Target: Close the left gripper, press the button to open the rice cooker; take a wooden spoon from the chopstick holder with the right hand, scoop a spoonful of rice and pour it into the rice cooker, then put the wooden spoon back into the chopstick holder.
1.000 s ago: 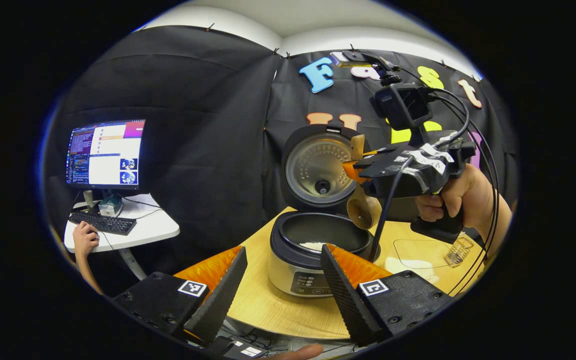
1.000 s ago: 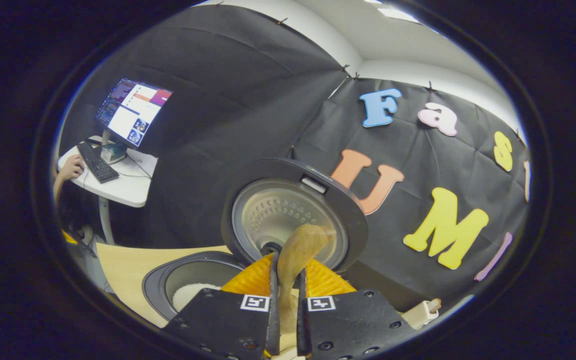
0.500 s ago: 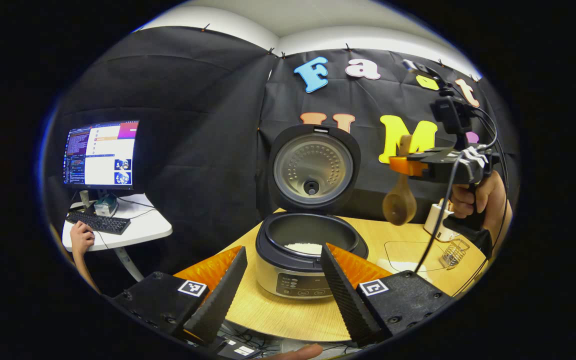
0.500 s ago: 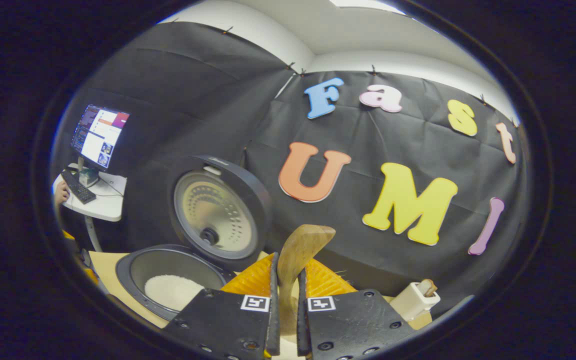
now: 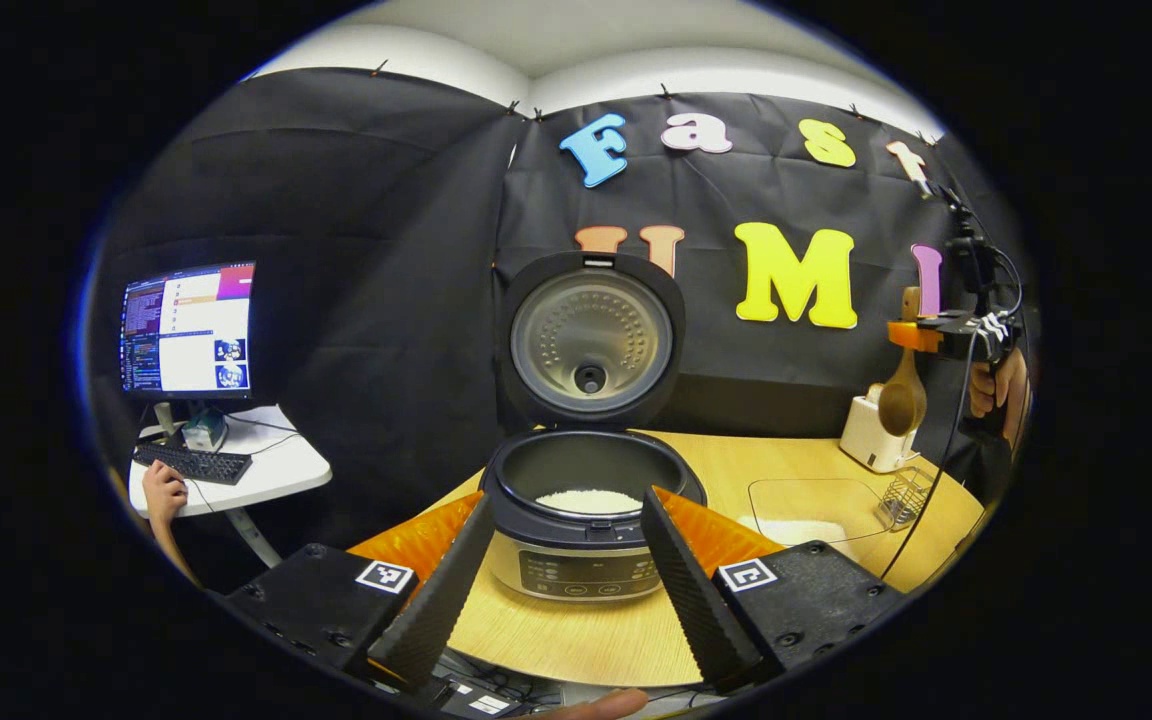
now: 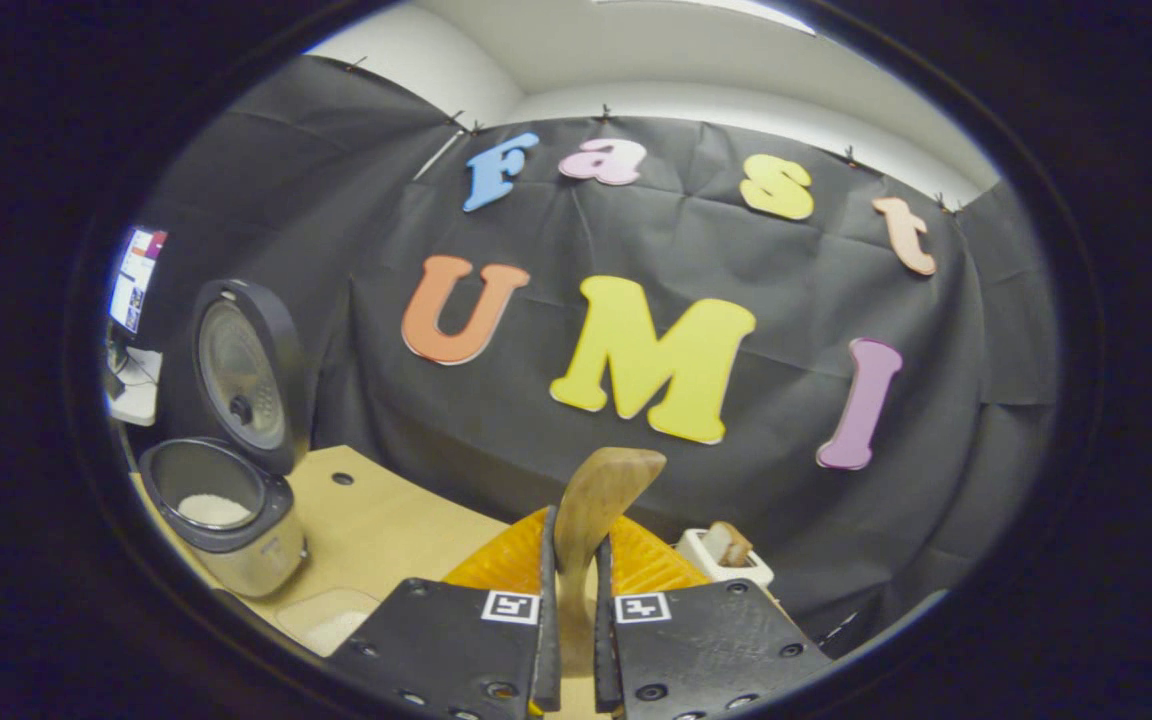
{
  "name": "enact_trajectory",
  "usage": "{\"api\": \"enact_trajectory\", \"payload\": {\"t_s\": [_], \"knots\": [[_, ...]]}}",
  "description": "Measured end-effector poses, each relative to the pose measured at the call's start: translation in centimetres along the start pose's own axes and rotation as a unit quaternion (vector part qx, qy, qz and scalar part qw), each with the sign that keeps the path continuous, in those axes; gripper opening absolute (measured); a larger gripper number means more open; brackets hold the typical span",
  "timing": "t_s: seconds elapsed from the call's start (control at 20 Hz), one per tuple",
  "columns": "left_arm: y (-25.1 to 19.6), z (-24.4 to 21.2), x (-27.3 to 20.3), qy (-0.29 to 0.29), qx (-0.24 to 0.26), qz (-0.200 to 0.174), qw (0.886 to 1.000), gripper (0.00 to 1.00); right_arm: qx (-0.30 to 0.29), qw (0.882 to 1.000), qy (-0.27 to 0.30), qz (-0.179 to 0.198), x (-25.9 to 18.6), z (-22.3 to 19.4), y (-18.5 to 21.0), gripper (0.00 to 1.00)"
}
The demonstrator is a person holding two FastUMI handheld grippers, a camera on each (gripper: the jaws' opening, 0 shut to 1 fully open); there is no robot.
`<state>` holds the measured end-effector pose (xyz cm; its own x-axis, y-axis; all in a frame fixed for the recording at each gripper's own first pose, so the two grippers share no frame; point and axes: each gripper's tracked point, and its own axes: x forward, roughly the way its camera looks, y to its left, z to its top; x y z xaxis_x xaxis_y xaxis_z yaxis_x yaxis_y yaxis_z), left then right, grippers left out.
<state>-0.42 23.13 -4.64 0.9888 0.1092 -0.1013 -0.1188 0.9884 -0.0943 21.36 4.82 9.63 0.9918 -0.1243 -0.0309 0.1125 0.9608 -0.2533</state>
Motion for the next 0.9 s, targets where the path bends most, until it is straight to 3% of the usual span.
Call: {"api": "enact_trajectory", "payload": {"t_s": [0.3,0.7,0.9], "knots": [[0.0,-0.4,-0.2,-0.004,0.009,-0.013,1.000,0.95,0.017,0.997,0.046,-0.065,1.1,-6.9,-8.3,0.13],[-0.3,0.1,-0.2,-0.016,0.013,-0.017,1.000,0.95,0.049,0.994,0.082,-0.062,2.4,-11.9,-8.8,0.14],[-0.3,0.2,-0.2,-0.019,0.012,-0.017,1.000,0.95,0.063,0.992,0.085,-0.070,2.9,-12.7,-9.5,0.28]]}}
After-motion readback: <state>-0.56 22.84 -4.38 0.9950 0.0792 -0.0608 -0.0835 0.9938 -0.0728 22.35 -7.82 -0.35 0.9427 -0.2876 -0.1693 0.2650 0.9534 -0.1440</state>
